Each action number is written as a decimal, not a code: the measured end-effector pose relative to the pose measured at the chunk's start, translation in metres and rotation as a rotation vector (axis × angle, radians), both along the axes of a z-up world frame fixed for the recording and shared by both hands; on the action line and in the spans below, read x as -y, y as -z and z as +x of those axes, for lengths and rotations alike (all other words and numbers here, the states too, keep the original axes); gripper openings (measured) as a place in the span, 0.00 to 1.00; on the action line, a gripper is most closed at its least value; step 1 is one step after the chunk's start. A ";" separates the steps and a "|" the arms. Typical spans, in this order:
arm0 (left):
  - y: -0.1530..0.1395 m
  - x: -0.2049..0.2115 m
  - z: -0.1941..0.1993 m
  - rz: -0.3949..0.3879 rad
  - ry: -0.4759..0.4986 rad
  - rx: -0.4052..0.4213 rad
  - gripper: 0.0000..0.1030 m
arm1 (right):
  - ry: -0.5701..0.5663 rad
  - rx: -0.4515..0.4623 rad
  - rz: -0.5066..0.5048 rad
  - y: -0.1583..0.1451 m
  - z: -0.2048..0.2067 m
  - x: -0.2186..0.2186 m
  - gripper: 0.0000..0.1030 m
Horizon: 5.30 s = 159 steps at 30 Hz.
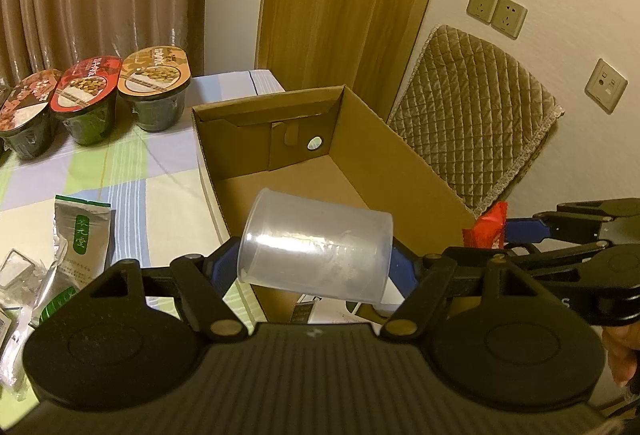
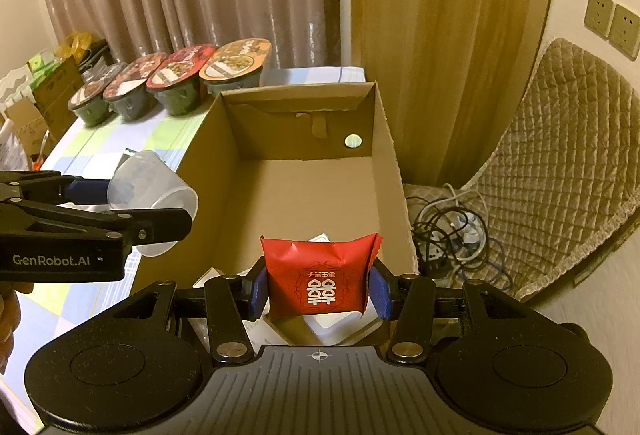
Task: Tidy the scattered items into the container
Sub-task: 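Open the left tool dropping the cup while the right tool releases the red packet, then move both open tools back over the remaining table items, then grasp the white medicine box with the left tool while the right tool grasps the silver foil bag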
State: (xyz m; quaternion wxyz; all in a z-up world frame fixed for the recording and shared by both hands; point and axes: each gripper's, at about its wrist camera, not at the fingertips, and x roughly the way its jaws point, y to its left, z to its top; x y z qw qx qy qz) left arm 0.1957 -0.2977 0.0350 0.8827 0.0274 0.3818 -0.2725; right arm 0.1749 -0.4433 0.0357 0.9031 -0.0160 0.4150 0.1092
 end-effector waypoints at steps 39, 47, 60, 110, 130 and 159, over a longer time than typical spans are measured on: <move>0.005 -0.052 -0.014 0.010 -0.090 0.000 0.80 | -0.035 0.031 0.024 -0.003 0.001 -0.022 0.90; 0.006 -0.066 -0.020 0.016 -0.109 -0.004 0.80 | -0.020 0.018 0.020 -0.001 -0.004 -0.020 0.90; 0.004 -0.094 -0.046 0.023 -0.132 -0.013 0.80 | 0.013 -0.006 0.037 -0.004 -0.031 -0.020 0.90; -0.001 -0.296 -0.134 0.094 -0.399 -0.025 0.81 | -0.257 0.020 0.074 -0.028 -0.083 -0.193 0.90; 0.047 -0.336 -0.070 0.187 -0.337 -0.088 0.82 | -0.302 -0.085 0.081 0.019 -0.039 -0.242 0.90; 0.130 -0.381 0.089 0.189 -0.058 -0.230 0.85 | -0.141 -0.260 0.222 0.125 0.134 -0.293 0.90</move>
